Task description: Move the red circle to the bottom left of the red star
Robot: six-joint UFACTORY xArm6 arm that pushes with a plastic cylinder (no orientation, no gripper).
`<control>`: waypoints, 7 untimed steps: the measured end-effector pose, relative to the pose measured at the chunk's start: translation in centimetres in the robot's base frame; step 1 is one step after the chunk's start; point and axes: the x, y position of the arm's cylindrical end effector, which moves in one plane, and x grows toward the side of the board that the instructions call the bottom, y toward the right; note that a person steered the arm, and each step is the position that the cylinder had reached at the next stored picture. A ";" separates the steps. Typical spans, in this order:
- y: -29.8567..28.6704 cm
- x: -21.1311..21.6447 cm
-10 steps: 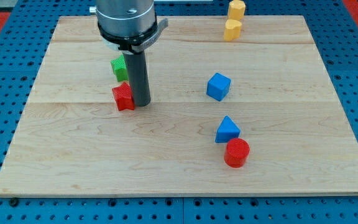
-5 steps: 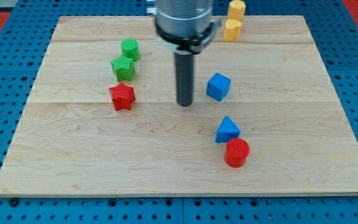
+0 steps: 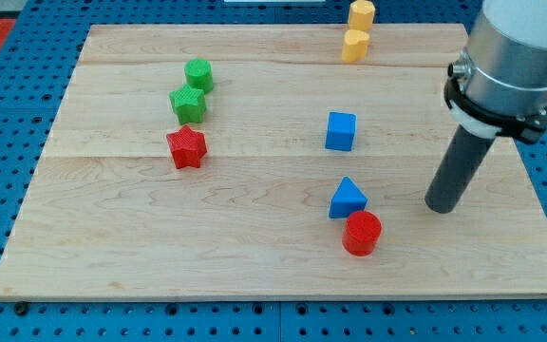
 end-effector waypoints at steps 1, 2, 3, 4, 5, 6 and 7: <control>-2.3 3.3; -4.1 2.5; -5.9 2.4; -6.1 3.9; -8.3 4.2; -11.9 3.2; -16.0 2.5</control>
